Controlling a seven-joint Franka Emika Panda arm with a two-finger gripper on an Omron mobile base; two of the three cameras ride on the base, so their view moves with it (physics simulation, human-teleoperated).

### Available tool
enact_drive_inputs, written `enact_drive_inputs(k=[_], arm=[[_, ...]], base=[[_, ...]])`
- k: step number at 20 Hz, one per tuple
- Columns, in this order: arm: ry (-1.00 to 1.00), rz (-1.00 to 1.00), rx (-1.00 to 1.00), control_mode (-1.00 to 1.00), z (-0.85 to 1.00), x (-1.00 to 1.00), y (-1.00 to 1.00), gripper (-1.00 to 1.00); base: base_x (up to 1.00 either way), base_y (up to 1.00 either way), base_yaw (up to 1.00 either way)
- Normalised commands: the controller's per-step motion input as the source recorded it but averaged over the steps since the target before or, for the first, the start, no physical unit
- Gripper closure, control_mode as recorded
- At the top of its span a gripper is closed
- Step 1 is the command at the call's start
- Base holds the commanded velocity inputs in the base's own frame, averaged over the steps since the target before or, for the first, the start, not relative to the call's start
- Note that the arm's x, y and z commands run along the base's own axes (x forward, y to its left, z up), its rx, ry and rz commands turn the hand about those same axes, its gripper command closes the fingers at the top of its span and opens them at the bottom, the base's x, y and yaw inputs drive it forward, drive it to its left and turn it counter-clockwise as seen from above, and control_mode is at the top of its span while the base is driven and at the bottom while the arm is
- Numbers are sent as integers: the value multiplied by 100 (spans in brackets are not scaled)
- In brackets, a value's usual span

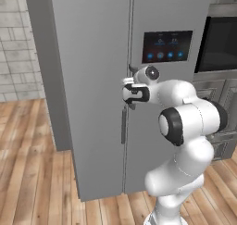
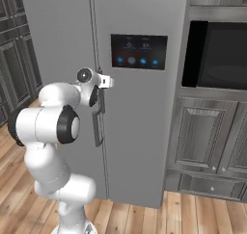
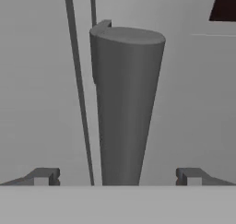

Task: Take the lemon wedge from the fridge and place it on the plate with fish on the dining counter.

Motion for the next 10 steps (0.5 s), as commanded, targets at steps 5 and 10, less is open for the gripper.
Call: enact_drive_inputs(k=[5,10], arm=[[0,0,0,-100,-10,78,0,-100],[0,0,0,-100,-20,69,0,-100]], base=[[0,0,0],[0,0,0]])
